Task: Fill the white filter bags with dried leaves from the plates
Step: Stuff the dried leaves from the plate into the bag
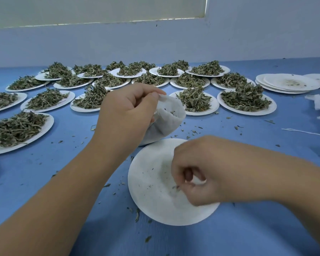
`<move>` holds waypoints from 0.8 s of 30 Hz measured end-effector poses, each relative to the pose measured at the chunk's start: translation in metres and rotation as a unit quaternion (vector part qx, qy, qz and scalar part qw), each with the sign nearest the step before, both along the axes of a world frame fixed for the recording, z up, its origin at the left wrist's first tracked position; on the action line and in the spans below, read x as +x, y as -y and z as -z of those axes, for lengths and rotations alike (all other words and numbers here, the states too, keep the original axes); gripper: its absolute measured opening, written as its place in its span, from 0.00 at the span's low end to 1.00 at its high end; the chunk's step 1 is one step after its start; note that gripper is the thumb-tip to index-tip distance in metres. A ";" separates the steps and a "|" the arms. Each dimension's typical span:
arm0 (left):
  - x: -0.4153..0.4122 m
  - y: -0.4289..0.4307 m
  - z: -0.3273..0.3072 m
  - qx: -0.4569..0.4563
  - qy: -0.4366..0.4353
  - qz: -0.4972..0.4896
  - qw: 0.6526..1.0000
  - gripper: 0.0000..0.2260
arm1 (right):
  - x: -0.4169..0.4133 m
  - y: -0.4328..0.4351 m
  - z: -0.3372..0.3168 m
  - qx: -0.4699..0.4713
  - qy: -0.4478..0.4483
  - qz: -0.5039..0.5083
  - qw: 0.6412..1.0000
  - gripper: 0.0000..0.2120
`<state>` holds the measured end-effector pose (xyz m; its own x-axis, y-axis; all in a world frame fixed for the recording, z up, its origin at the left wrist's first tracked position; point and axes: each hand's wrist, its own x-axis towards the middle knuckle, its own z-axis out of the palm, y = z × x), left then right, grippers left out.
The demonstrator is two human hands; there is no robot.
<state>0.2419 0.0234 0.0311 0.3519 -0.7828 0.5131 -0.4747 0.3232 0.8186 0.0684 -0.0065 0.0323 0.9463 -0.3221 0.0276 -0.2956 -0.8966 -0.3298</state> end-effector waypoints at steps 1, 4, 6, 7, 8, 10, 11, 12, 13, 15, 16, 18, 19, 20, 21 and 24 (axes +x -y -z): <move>0.000 0.000 0.000 0.000 0.005 -0.001 1.000 0.12 | -0.004 0.005 -0.006 0.035 0.046 0.014 0.998 0.03; -0.002 0.001 0.002 0.006 0.032 -0.002 0.999 0.12 | -0.014 0.017 -0.020 0.061 0.233 0.069 0.968 0.05; -0.004 0.001 0.004 0.011 0.038 0.009 0.999 0.12 | -0.014 0.019 -0.022 0.038 0.322 0.109 0.940 0.05; -0.004 0.001 0.005 0.014 0.040 0.013 0.999 0.12 | -0.012 0.020 -0.020 0.024 0.346 0.127 0.929 0.05; -0.005 0.001 0.005 0.017 0.042 0.016 0.999 0.11 | -0.011 0.020 -0.018 0.008 0.357 0.143 0.923 0.05; -0.006 0.001 0.005 0.021 0.044 0.024 0.999 0.11 | -0.006 0.021 -0.013 -0.029 0.351 0.166 0.921 0.04; -0.006 0.000 0.005 0.020 0.046 0.028 0.998 0.12 | -0.003 0.022 -0.011 -0.048 0.340 0.173 0.923 0.03; -0.007 0.000 0.005 0.018 0.047 0.033 0.998 0.12 | -0.001 0.022 -0.009 -0.068 0.326 0.179 0.926 0.04; -0.007 0.000 0.005 0.017 0.050 0.036 0.998 0.12 | 0.002 0.022 -0.007 -0.086 0.310 0.184 0.929 0.04; -0.010 -0.001 0.005 0.018 0.063 0.042 0.997 0.12 | 0.007 0.021 -0.004 -0.109 0.287 0.195 0.932 0.06; -0.011 -0.001 0.006 0.020 0.068 0.043 0.997 0.12 | 0.009 0.021 -0.004 -0.111 0.279 0.202 0.932 0.07; -0.012 -0.001 0.007 0.024 0.073 0.043 0.996 0.12 | 0.009 0.021 -0.004 -0.085 0.282 0.219 0.930 0.08; -0.013 -0.002 0.007 0.024 0.072 0.043 0.996 0.12 | 0.007 0.021 -0.005 -0.055 0.296 0.233 0.925 0.08; -0.013 -0.002 0.007 0.023 0.070 0.042 0.996 0.13 | 0.006 0.023 -0.006 -0.017 0.315 0.252 0.915 0.09; -0.013 -0.002 0.007 0.020 0.067 0.041 0.997 0.13 | 0.005 0.024 -0.006 0.020 0.327 0.274 0.904 0.12; -0.013 -0.002 0.008 0.011 0.063 0.040 0.997 0.13 | 0.003 0.028 -0.006 0.185 0.271 0.305 0.894 0.16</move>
